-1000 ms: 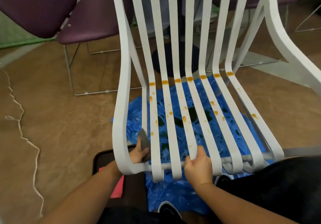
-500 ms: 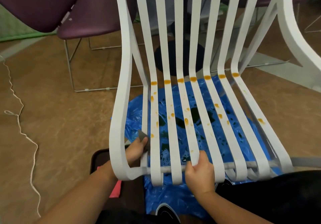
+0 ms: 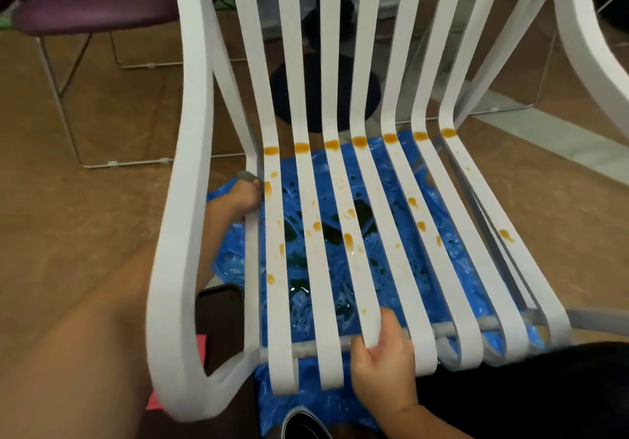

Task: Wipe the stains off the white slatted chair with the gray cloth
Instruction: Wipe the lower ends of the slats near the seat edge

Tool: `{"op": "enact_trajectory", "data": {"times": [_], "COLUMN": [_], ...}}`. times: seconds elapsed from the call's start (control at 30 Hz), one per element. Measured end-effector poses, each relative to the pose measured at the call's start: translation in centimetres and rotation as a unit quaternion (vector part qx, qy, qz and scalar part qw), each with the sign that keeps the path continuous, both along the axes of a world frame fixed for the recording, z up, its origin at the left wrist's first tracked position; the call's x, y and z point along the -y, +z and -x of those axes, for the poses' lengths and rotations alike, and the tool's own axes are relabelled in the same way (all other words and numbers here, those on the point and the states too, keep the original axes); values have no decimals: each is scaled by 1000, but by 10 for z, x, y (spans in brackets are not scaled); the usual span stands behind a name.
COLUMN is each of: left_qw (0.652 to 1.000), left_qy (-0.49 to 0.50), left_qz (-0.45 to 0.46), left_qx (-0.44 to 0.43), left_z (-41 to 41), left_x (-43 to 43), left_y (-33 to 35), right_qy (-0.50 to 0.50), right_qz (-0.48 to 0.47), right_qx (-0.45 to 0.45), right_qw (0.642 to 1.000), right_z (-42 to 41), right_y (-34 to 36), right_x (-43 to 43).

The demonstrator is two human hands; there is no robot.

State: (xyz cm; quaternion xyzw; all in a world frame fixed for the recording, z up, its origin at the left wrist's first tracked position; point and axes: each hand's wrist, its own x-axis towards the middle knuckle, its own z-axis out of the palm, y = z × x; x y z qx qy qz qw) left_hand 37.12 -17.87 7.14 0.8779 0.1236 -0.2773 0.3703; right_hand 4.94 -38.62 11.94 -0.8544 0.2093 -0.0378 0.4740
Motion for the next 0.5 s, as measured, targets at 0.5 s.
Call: {"op": "enact_trajectory", "data": {"times": [0.5], "left_qw": [993], "left_qy": [79], "left_qz": [-56], "left_qx": [67], "left_z": [-5], "left_x": [27], "left_y": [31], "right_qy": [10], "right_qz": [5], "right_qx": [13], "right_qw": [1000], "right_z": [3], "right_y": [-5], "right_x": [2]}}
